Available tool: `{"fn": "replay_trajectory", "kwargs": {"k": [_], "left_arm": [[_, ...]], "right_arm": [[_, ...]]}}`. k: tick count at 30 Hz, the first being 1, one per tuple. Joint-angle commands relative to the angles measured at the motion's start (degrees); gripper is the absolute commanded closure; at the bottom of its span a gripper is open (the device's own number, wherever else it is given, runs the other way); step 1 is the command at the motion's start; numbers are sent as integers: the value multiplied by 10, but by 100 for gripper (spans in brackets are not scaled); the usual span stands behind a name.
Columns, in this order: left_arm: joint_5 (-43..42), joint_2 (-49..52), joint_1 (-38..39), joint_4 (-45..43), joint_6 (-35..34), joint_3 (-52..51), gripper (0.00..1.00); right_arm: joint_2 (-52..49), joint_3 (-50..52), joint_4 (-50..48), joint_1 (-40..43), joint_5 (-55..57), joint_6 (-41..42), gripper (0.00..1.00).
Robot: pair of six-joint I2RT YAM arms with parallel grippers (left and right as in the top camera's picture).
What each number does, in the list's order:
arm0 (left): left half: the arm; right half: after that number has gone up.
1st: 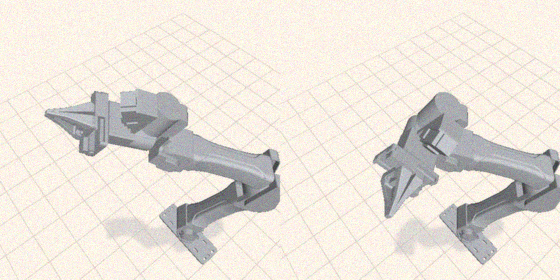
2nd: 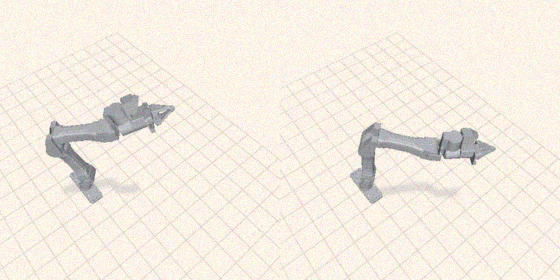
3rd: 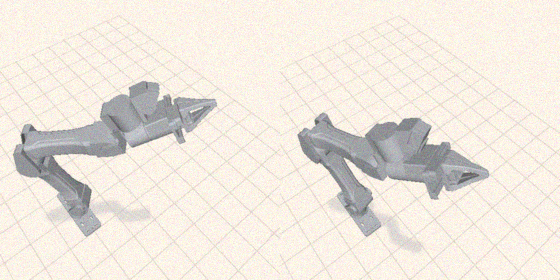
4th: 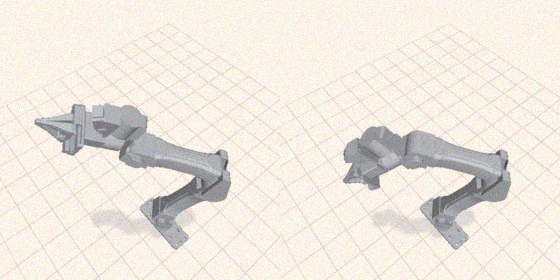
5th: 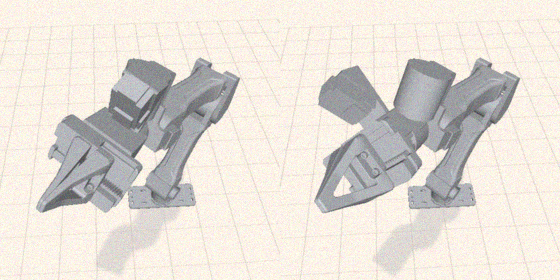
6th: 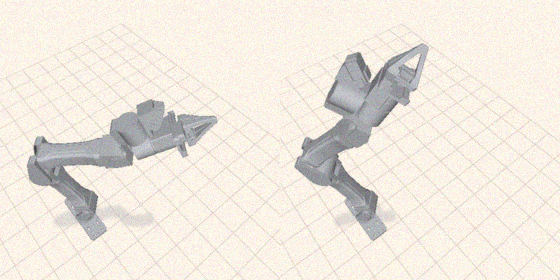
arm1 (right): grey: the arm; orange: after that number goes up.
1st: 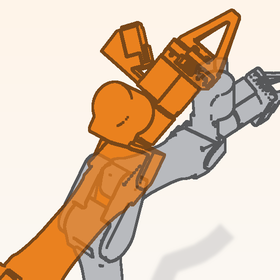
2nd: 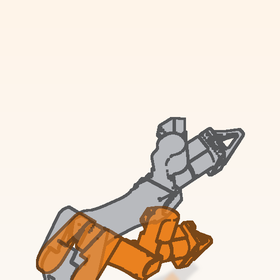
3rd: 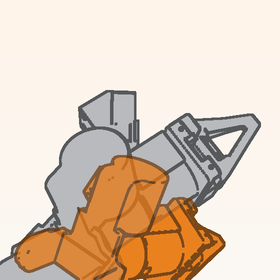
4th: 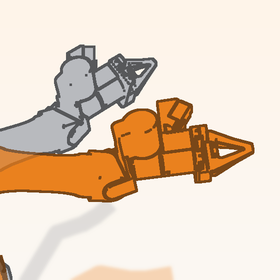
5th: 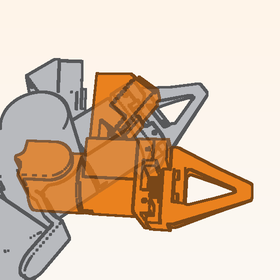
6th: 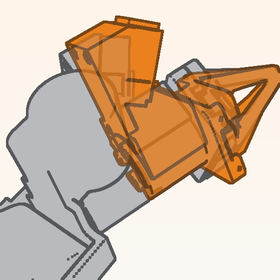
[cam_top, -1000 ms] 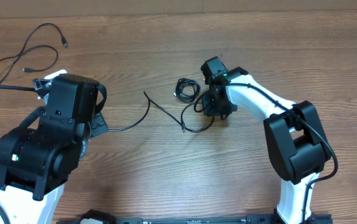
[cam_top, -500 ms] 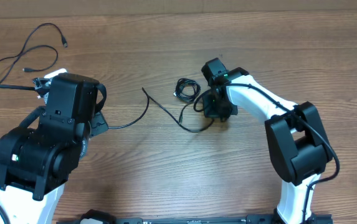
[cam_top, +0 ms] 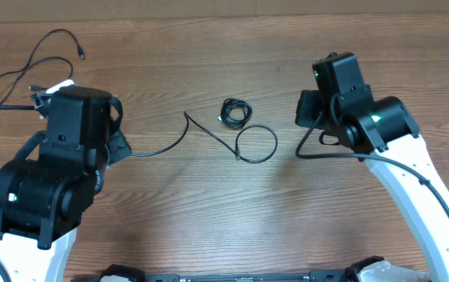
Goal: Untangle cables
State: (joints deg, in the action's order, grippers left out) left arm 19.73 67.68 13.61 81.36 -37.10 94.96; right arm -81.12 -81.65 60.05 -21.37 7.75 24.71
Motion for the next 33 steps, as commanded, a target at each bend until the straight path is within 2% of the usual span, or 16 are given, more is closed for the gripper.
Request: {"fn": "replay_trajectory", "kwargs": {"k": [1, 6, 9, 11, 14, 19, 21, 24, 33], "left_arm": [[-38, 1, -9, -6, 11, 8, 96], [-46, 1, -9, -1, 11, 8, 96], [-48, 1, -9, -1, 11, 8, 96], [-48, 1, -9, 1, 11, 8, 96], [-48, 1, -9, 6, 11, 8, 96], [-48, 1, -9, 8, 11, 8, 96], [-48, 2, -9, 6, 11, 8, 96], [-48, 2, -9, 4, 11, 8, 96], [-48, 2, -9, 5, 11, 8, 96]], "right_arm": [[9, -3, 3, 1, 12, 8, 85], [-35, 15, -6, 1, 12, 7, 67], [-95, 18, -26, -7, 9, -5, 62], [-130, 18, -51, -11, -23, -59, 61], [-195, 18, -90, -18, -49, -148, 54], [-254, 18, -123, -18, -49, -178, 50], [-272, 18, -140, -18, -49, -209, 40], [-292, 18, -157, -18, -49, -221, 37], [-351, 18, -159, -18, -85, -223, 40]]}}
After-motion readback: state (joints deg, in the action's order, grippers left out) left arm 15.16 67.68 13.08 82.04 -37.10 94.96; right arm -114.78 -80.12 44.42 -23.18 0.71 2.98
